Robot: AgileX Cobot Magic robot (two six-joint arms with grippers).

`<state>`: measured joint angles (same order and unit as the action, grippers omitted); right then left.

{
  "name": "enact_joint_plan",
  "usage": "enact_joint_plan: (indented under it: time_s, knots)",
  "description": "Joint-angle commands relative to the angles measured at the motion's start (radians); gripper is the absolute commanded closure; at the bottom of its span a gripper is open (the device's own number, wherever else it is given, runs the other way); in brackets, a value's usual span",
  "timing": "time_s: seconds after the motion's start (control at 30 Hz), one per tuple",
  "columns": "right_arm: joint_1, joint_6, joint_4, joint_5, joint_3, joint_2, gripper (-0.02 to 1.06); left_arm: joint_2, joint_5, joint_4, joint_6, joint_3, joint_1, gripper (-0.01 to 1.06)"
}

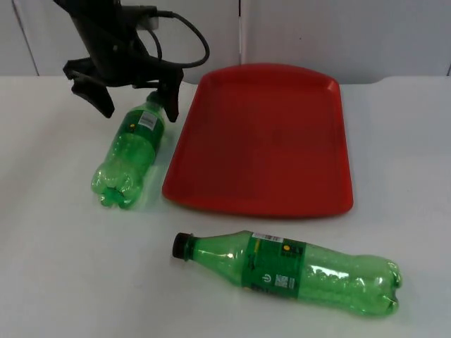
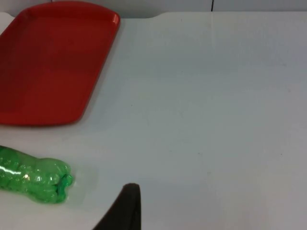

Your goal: Place the bottle upright on the tray.

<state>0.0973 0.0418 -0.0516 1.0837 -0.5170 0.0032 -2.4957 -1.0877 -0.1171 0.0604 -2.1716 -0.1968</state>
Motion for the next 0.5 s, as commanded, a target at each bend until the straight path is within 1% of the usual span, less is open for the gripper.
enact_joint_plan:
  time_s: [0.0, 0.27, 0.47]
  knots:
    - [-0.007, -0.006, 0.005, -0.005, 0.002, -0.003, -0.01, -0.006, -0.010, 0.002, -0.014, -0.012, -0.004, 0.00]
    - [-0.007, -0.006, 0.005, -0.005, 0.002, -0.003, -0.01, -0.023, 0.022, -0.009, -0.016, -0.012, -0.002, 0.00]
    - [-0.007, -0.006, 0.005, -0.005, 0.002, -0.003, -0.01, -0.060, 0.029, -0.015, -0.016, -0.023, -0.002, 0.00]
